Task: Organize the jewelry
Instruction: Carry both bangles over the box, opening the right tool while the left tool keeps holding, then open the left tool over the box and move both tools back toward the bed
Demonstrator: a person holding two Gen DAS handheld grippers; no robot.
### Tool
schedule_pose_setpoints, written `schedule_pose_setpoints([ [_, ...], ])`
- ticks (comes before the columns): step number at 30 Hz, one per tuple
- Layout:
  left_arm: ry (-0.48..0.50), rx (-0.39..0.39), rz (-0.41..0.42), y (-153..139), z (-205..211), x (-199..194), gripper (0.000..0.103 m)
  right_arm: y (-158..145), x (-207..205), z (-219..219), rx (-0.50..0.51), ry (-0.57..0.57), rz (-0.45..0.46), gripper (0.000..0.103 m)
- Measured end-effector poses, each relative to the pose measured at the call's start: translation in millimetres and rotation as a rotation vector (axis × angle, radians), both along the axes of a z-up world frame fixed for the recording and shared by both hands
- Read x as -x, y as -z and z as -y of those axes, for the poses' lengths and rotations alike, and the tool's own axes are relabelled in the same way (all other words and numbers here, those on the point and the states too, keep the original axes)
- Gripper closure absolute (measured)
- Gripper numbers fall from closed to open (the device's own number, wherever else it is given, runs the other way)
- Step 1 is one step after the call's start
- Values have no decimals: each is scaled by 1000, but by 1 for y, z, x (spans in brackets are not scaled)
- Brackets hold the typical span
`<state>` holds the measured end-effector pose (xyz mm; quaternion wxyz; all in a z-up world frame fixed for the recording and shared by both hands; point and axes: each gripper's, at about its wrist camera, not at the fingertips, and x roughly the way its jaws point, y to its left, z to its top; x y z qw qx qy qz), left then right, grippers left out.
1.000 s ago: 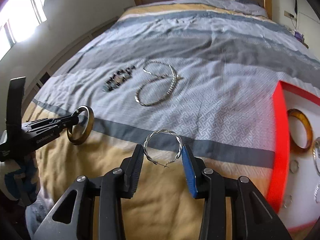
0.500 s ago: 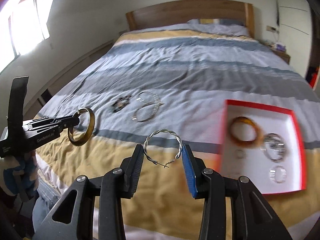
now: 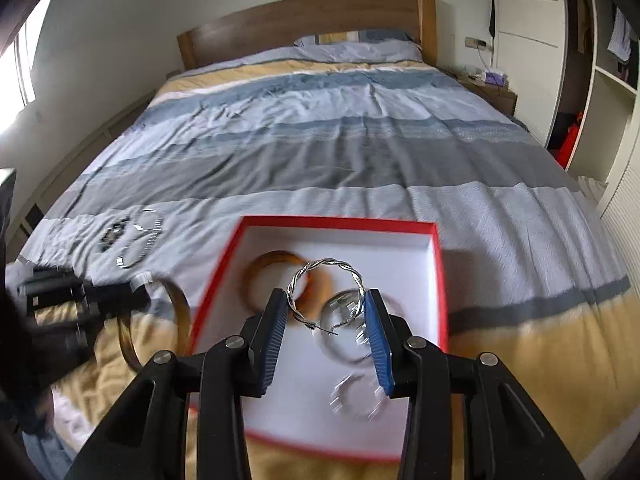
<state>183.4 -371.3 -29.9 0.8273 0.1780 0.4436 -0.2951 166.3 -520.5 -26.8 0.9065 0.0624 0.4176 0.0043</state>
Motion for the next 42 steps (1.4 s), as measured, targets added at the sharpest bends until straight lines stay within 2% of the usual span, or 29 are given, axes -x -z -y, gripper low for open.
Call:
schedule_pose_setpoints([
  [4,48,-41,-39,30,28,-5,95,23,-32,17,-11,-21,-39,64],
  [9,55,-73,-72,58,40,-10,95,49,-59,20,-12,-71,-100,64],
  [17,42,-58,-54,61,36,-13,94,73,-79,11,34,-130,-179,63],
  [23,41,-38,-65,58,33,-13,91,69,-77,11,43,-113,-182,60],
  [25,38,-20,-69,52,29,-12,83,60,-71,13,51,-94,-170,50],
  [29,32,19,-59,29,17,-3,78,31,-52,20,46,-52,-123,50],
  [34,18,62,-10,-16,-11,21,72,-19,-11,18,48,4,-57,50],
  [42,-33,88,119,-85,-99,71,70,-84,51,-39,68,4,27,50],
])
